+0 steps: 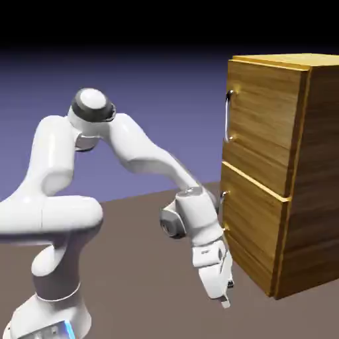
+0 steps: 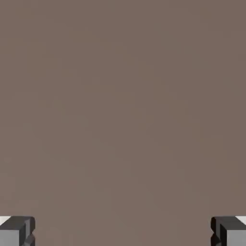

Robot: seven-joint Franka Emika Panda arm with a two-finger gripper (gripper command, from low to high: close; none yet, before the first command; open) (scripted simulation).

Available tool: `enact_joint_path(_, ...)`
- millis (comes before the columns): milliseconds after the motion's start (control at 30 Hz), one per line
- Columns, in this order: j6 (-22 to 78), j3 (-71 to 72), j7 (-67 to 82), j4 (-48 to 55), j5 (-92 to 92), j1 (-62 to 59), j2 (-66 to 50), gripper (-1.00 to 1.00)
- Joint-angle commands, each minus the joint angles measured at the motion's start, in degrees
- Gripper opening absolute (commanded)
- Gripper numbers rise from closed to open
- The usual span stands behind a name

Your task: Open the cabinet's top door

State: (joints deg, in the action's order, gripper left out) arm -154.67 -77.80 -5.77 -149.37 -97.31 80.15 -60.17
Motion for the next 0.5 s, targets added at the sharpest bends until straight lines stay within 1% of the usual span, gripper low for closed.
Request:
enact_joint_path(0,0.4,-1.7,0.8,0.3,-2.2,1.8,-2.1,0.0)
enact_joint_path(467,6.5,-26.1,12.3,3.9,-32.7,26.7,-31.2,0.0)
